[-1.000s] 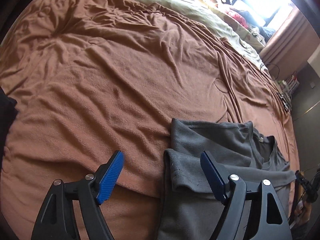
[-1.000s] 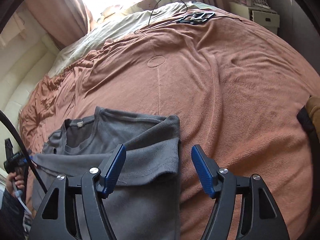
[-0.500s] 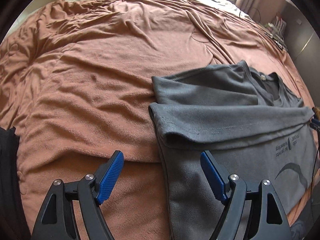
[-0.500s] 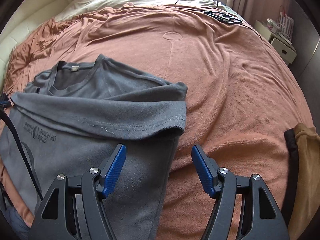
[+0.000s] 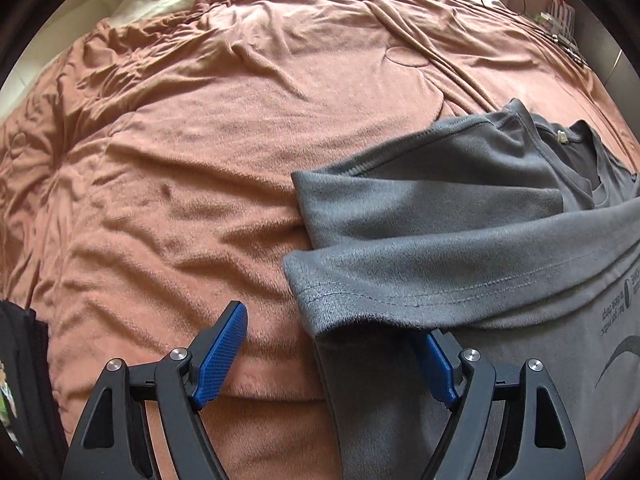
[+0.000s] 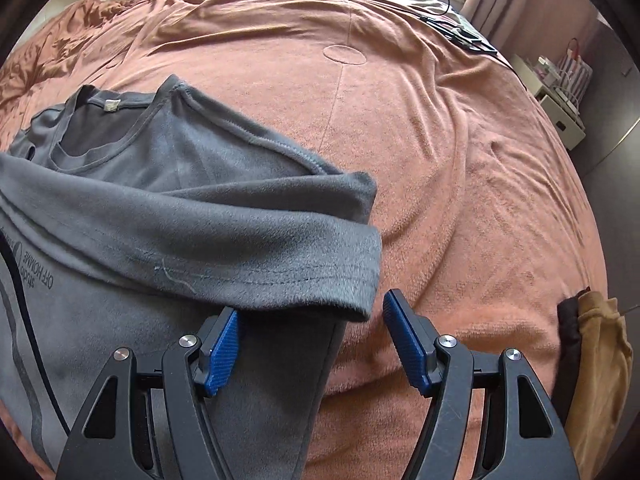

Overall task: Fold small clothes
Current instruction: 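Move both open grippers to the folded edge of the grey t-shirt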

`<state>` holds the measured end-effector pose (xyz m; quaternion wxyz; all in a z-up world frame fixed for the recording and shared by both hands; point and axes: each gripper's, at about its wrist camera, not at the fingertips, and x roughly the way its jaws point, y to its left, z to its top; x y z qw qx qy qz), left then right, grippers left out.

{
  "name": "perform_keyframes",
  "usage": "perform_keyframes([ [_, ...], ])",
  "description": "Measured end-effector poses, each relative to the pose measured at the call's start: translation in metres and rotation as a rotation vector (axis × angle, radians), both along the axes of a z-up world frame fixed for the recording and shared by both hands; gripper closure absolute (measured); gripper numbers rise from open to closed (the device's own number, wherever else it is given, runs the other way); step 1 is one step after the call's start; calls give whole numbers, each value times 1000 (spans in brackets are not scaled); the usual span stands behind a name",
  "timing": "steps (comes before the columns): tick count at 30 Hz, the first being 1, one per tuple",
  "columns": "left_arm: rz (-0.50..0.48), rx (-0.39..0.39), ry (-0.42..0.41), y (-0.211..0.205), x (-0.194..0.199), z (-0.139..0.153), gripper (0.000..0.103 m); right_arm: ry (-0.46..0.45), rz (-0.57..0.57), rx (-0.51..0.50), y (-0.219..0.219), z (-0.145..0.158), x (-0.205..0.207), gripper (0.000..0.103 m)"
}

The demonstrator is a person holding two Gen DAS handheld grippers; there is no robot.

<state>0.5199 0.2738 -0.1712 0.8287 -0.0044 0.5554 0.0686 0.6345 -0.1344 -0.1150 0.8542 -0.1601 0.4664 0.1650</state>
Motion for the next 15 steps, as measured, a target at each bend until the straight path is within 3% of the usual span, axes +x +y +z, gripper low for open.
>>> perform_keyframes([
  [11,84,-34,-69,19,45,-1,21,-25,-130,90,-8,-1,61,37],
  [13,114,-54,-93,24,48,0,24,-20,-166,125,-13,-4,71,37],
  [15,154,-97,-119,32,47,3,36,-11,-192,185,-20,-5,75,37],
])
